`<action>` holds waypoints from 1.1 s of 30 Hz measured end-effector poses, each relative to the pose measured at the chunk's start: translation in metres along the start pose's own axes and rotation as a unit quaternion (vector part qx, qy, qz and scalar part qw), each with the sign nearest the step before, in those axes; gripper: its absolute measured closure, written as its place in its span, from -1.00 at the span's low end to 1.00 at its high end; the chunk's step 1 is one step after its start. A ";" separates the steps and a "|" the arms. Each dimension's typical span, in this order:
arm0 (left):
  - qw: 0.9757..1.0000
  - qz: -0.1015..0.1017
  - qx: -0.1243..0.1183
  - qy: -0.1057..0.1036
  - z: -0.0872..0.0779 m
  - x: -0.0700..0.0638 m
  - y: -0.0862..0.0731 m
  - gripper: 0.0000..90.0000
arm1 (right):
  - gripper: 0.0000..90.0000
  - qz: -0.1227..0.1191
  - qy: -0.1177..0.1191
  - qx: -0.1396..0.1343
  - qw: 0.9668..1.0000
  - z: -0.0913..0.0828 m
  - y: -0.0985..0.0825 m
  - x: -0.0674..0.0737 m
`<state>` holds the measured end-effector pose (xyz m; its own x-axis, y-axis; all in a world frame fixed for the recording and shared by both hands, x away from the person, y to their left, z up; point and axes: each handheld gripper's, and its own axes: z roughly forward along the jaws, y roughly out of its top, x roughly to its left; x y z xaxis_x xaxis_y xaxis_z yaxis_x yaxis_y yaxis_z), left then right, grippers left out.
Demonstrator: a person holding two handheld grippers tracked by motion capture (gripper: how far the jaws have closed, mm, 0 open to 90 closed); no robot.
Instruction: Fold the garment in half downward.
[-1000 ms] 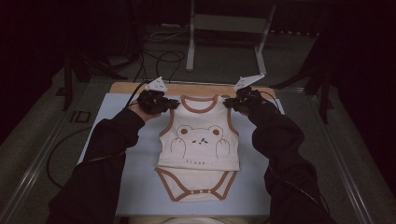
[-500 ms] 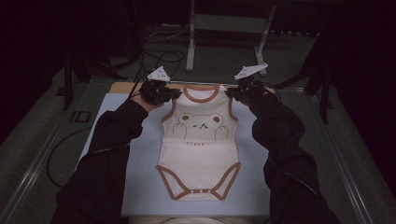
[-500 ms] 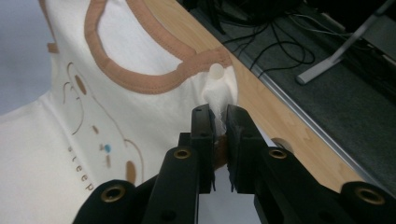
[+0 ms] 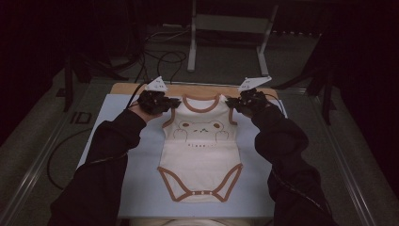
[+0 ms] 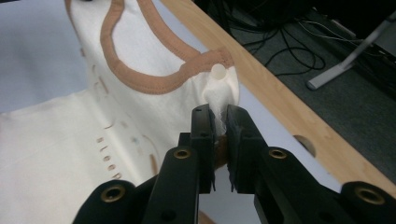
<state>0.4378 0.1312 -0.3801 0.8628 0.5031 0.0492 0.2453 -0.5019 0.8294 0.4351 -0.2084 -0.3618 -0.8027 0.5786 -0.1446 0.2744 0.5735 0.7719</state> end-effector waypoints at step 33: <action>0.998 0.041 0.012 -0.052 -0.009 -0.068 -0.048 0.93 | 0.84 -0.003 0.054 0.007 0.999 -0.019 -0.065 0.065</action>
<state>0.3635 0.1275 -0.4186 0.9217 0.3837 0.0578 0.1805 -0.5559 0.8114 0.3546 -0.2189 -0.4093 -0.8564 0.5100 -0.0807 0.2766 0.5852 0.7623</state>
